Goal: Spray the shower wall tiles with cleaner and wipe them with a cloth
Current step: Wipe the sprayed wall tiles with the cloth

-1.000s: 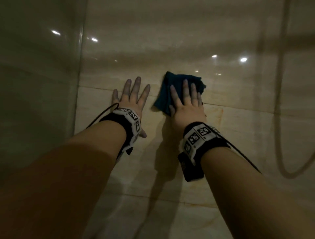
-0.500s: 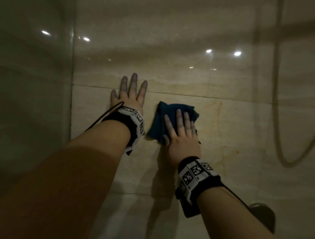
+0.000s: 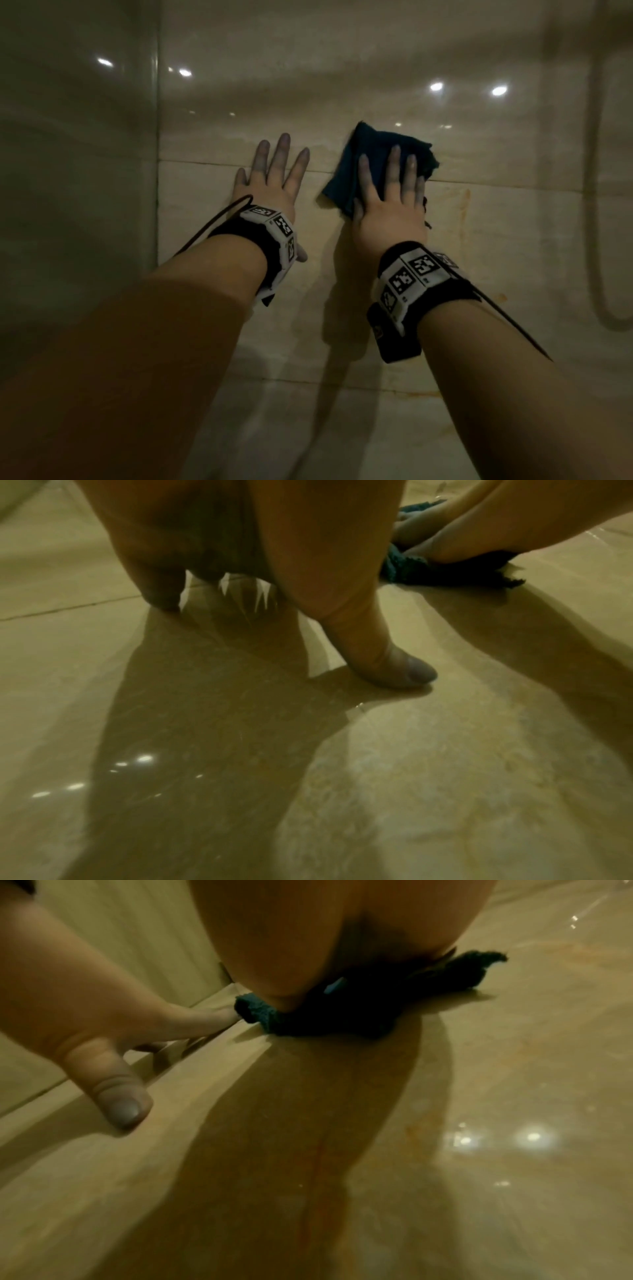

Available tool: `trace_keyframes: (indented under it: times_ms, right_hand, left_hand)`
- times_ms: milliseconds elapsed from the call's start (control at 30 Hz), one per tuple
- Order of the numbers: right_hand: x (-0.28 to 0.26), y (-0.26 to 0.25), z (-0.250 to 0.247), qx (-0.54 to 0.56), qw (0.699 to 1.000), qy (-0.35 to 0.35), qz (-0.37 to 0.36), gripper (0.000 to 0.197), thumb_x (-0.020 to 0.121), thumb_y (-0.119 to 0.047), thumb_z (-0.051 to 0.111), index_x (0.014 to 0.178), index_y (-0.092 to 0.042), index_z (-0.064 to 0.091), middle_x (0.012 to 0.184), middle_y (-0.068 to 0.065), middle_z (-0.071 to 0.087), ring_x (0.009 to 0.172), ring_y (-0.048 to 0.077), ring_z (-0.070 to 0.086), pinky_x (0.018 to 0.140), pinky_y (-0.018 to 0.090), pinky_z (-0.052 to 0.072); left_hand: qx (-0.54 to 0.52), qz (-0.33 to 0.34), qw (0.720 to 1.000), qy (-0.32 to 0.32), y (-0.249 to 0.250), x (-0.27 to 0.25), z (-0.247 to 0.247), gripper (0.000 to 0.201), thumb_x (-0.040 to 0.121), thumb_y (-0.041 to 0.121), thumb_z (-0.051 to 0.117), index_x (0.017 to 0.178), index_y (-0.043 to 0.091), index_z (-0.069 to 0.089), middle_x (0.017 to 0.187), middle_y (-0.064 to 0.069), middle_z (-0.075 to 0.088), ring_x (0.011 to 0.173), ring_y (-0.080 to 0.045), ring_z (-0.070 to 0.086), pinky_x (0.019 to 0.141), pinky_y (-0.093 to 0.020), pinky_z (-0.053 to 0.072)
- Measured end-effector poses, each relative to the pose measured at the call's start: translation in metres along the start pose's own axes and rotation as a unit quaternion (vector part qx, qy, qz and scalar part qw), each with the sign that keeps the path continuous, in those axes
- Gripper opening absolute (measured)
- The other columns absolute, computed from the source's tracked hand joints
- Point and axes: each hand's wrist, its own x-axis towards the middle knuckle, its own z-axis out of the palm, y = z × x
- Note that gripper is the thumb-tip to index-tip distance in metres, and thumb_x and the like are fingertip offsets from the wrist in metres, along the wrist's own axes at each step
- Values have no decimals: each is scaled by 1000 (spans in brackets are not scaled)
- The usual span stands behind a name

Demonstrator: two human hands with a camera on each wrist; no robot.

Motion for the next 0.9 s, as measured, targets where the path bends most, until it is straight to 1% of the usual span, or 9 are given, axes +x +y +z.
trace_keyframes:
  times_ms: [100,200,300,367,433,533,600,667,900]
  right_hand:
    - [-9,0,3,-14,999,-29,-27,64,100,-40,23,144,-32,-22,152,9,-33,140,31,-28,114,41,-17]
    - [-35,-3,18,-41,996,-53,-61,70,99,-38,29,143,-33,-24,150,8,-36,140,30,-29,113,42,-18]
    - [-62,-7,34,-40,992,-89,-75,71,99,-34,30,139,-34,-28,138,2,-45,132,23,-39,109,40,-23]
    - [-71,-8,38,-41,991,-106,-73,71,99,-32,29,135,-35,-32,133,1,-48,126,19,-42,107,39,-26]
    - [-69,-9,36,-44,991,-101,-70,69,99,-35,28,140,-34,-27,135,0,-46,132,20,-39,108,38,-24]
    - [-47,-14,21,-47,994,-78,-67,68,98,-39,29,145,-34,-19,148,2,-37,141,26,-28,113,38,-19]
    - [-26,-19,10,-42,996,-65,-54,72,96,-45,32,145,-32,-19,152,5,-32,141,27,-27,115,40,-16]
    - [-13,-25,4,-25,998,-49,-42,75,95,-47,33,145,-31,-20,153,7,-31,141,28,-27,115,40,-16]
    - [-17,-27,18,3,999,-3,-40,64,99,-40,24,147,-28,-17,154,8,-27,142,28,-24,115,40,-15]
  left_hand:
    - [5,-4,1000,2,1,1,0,154,49,63,80,139,23,-39,146,-6,-46,142,-32,-28,118,-49,3]
    - [-3,1,1000,7,0,1,-1,153,51,60,81,140,22,-37,147,-7,-44,142,-33,-27,118,-49,4]
    - [-8,12,1000,10,0,0,0,152,52,58,82,141,21,-36,148,-8,-42,142,-34,-26,117,-51,4]
    - [-12,18,1000,9,-1,-1,0,150,53,58,81,141,21,-35,148,-8,-42,142,-34,-26,118,-51,3]
    - [-15,23,999,17,-3,-3,1,149,54,58,80,142,21,-34,149,-7,-41,142,-33,-26,118,-51,3]
    - [-17,37,999,28,-7,-3,5,147,56,60,79,142,21,-33,150,-6,-40,143,-32,-26,118,-50,3]
    - [-7,41,998,39,-10,-3,10,146,56,67,74,142,19,-33,150,-6,-39,143,-31,-25,118,-47,1]
    - [8,42,998,48,-12,-3,15,145,56,73,69,142,17,-33,151,-6,-38,143,-30,-25,118,-45,0]
    - [12,35,998,58,-12,-2,18,144,56,75,66,143,16,-32,151,-6,-37,144,-30,-24,119,-45,0]
